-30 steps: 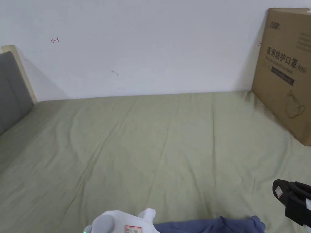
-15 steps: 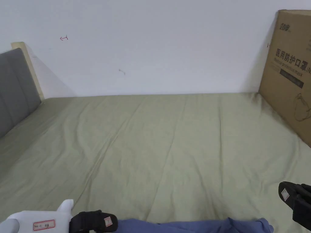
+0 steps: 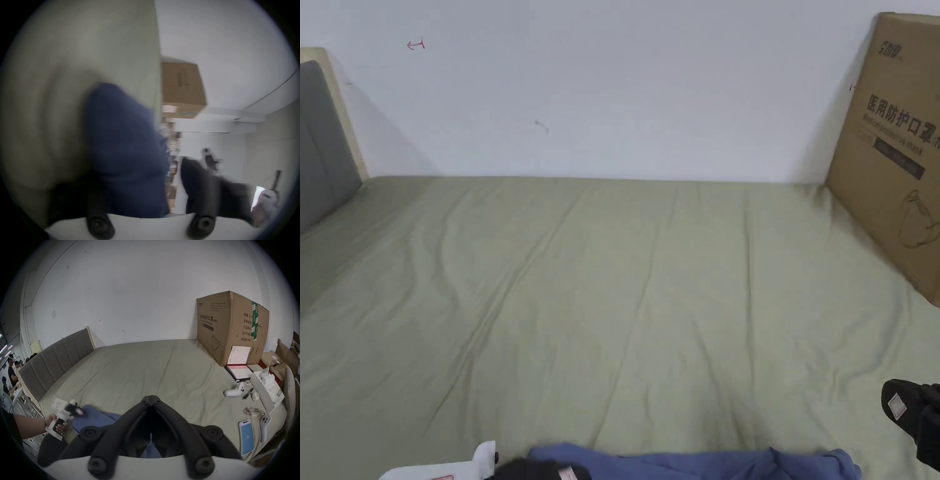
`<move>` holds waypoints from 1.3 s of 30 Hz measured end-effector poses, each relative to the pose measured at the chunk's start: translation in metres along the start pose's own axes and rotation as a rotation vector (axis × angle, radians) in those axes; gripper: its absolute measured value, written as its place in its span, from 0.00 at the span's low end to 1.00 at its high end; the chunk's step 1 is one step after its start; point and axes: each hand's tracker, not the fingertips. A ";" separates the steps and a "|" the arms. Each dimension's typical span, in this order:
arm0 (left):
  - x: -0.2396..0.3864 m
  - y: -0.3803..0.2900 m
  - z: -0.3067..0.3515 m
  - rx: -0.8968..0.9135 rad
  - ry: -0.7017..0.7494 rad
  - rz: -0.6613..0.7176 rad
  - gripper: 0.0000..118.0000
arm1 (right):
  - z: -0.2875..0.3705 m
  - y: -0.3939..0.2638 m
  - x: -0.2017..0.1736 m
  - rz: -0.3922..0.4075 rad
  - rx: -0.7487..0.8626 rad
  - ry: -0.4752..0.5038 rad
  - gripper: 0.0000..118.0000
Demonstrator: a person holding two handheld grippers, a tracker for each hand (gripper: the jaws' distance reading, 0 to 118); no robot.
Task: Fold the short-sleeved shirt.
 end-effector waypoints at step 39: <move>0.174 -0.070 -0.160 -0.150 0.368 -0.263 0.99 | 0.013 -0.017 0.030 -0.100 -0.003 0.057 0.00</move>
